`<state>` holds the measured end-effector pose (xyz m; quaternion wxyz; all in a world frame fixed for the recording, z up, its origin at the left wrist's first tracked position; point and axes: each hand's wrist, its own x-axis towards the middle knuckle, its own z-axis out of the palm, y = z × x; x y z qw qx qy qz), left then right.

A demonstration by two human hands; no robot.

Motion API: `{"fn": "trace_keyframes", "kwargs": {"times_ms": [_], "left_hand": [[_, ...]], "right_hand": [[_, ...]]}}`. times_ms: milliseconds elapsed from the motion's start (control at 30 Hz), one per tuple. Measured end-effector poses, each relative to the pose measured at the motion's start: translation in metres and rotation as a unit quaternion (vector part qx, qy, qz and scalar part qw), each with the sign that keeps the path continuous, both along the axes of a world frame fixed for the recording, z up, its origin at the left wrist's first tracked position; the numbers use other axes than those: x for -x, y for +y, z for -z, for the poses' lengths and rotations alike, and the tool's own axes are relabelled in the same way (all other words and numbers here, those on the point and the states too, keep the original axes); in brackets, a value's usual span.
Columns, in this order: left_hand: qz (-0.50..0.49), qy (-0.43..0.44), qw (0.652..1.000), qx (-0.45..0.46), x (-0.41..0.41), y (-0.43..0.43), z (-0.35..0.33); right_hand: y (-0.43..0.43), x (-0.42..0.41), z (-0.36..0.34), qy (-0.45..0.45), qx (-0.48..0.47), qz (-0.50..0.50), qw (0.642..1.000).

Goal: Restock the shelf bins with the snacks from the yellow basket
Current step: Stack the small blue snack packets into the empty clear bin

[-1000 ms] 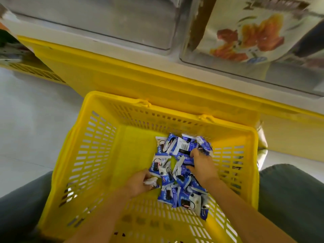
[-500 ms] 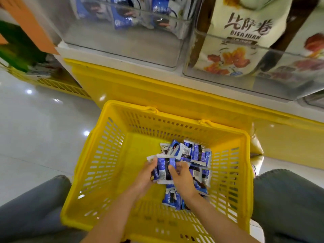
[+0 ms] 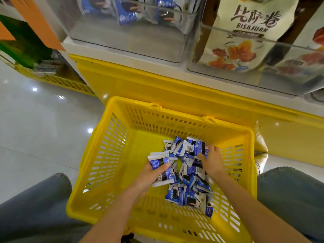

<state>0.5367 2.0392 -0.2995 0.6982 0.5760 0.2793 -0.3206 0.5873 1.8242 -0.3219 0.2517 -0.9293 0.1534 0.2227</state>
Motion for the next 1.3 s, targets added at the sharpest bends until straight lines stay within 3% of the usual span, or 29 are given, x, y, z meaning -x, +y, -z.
{"fn": "trace_keyframes", "kwargs": {"times_ms": [133,267,400,500,633,767,833,933,1067,1300], "left_hand": [[-0.003,0.021,1.000,0.001,-0.004,-0.001,0.003],[0.001,0.039,0.999,-0.006,-0.004,0.000,0.009],[-0.016,0.037,0.999,-0.007,-0.010,0.003,0.011],[-0.034,0.032,0.999,-0.004,-0.013,0.005,0.010],[-0.079,0.033,0.996,-0.029,-0.014,0.006,0.007],[-0.128,0.034,0.989,-0.059,-0.013,0.004,-0.002],[-0.148,0.028,0.986,-0.065,-0.013,0.003,-0.010],[-0.162,-0.004,0.985,-0.066,-0.013,0.004,-0.026],[-0.165,-0.055,0.982,-0.069,-0.014,0.009,-0.050],[-0.190,-0.138,0.969,-0.080,-0.021,0.030,-0.089]], "right_hand": [[-0.004,-0.010,0.020,0.057,0.002,-0.003,0.998],[0.001,-0.019,0.035,0.111,0.095,-0.029,0.989],[0.003,-0.025,0.038,0.091,0.132,-0.036,0.986],[0.006,-0.023,0.034,0.050,0.034,0.059,0.996],[0.014,-0.014,0.013,-0.008,-0.119,0.157,0.980],[0.023,-0.009,-0.008,0.069,-0.169,0.206,0.961],[0.031,-0.004,-0.022,0.109,-0.238,0.217,0.940],[0.045,0.004,-0.041,0.141,-0.350,0.185,0.908],[0.062,0.003,-0.072,0.150,-0.408,0.109,0.894],[0.060,-0.026,-0.141,0.063,-0.266,-0.041,0.961]]}}
